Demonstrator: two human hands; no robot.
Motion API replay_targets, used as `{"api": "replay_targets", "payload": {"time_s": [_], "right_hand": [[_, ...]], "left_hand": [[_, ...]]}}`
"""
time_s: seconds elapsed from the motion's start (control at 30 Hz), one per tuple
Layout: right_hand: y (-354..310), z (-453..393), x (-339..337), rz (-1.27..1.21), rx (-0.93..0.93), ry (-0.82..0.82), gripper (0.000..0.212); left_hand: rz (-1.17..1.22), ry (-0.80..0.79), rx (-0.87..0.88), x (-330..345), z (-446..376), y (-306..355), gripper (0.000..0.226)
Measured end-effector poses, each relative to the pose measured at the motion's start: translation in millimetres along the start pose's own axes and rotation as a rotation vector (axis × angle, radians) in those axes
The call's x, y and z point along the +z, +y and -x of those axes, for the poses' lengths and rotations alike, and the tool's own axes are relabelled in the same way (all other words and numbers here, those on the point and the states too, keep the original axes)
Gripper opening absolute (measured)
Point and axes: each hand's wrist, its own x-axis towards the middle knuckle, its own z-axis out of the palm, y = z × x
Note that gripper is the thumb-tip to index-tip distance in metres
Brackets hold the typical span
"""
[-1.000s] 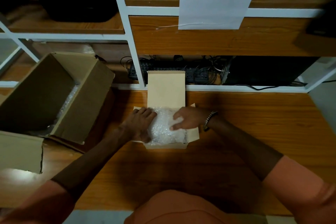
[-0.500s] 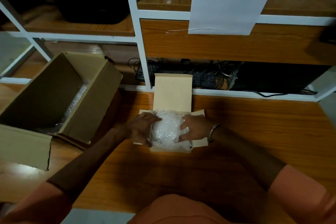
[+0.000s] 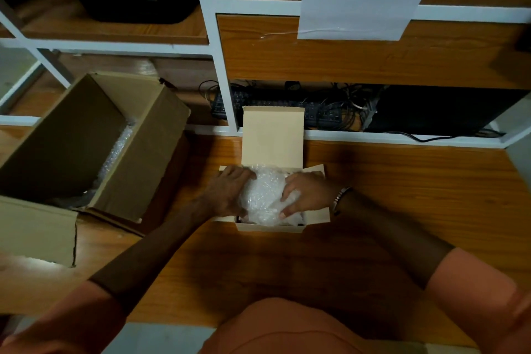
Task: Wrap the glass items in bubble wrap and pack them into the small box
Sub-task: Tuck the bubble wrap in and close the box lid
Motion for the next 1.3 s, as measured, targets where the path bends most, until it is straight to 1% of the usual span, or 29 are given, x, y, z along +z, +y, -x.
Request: {"api": "replay_targets", "payload": {"time_s": [0.1, 0.2, 0.3, 0.4, 0.47, 0.57, 0.63, 0.73, 0.77, 0.83, 0.93, 1.0, 1.07, 1.13, 1.27, 1.3], "right_hand": [[-7, -8, 6, 0.057, -0.007, 0.057, 0.059], [-8, -11, 19, 0.195, -0.029, 0.113, 0.062], [-13, -9, 31, 0.287, -0.005, 0.191, 0.071], [-19, -9, 42, 0.396, 0.003, 0.250, 0.089], [-19, -10, 46, 0.394, 0.005, 0.257, 0.096], [-15, -11, 50, 0.420, -0.019, 0.252, 0.090], [-11, -12, 53, 0.468, -0.029, 0.244, 0.090], [-8, -16, 56, 0.507, -0.024, 0.240, 0.092], [-8, -19, 56, 0.509, -0.021, 0.246, 0.089], [-7, -24, 55, 0.498, -0.018, 0.243, 0.088], [-4, -27, 47, 0.475, -0.020, 0.213, 0.098], [-2, -27, 42, 0.467, -0.022, 0.203, 0.102], [-2, -24, 42, 0.450, -0.022, 0.212, 0.102], [-4, -20, 45, 0.460, -0.014, 0.224, 0.097], [-15, -15, 49, 0.497, -0.007, 0.226, 0.073], [-17, -16, 50, 0.483, -0.009, 0.203, 0.070]], "left_hand": [[-0.088, 0.044, -0.016, 11, 0, 7, 0.116], [-0.137, 0.114, 0.000, 20, -2, 7, 0.129], [-0.227, 0.051, 0.000, 20, -6, 8, 0.123], [-0.316, 0.032, -0.005, 16, -8, 14, 0.113], [-0.330, 0.017, 0.000, 14, -8, 14, 0.112], [-0.290, 0.032, -0.004, 15, -7, 6, 0.110], [-0.158, 0.054, -0.022, 19, -5, 1, 0.113], [0.001, 0.114, -0.042, 22, 0, 2, 0.139], [0.024, 0.135, -0.034, 23, 2, 3, 0.147], [-0.016, 0.179, -0.002, 25, 4, 3, 0.152], [-0.178, 0.201, 0.045, 27, 2, 2, 0.144], [-0.244, 0.191, 0.061, 27, -2, 0, 0.131], [-0.271, 0.195, 0.048, 29, -3, -1, 0.121], [-0.286, 0.190, 0.000, 31, -3, -1, 0.119], [-0.341, 0.141, -0.071, 28, 2, 6, 0.114], [-0.358, 0.113, -0.069, 26, 2, 7, 0.113]]}}
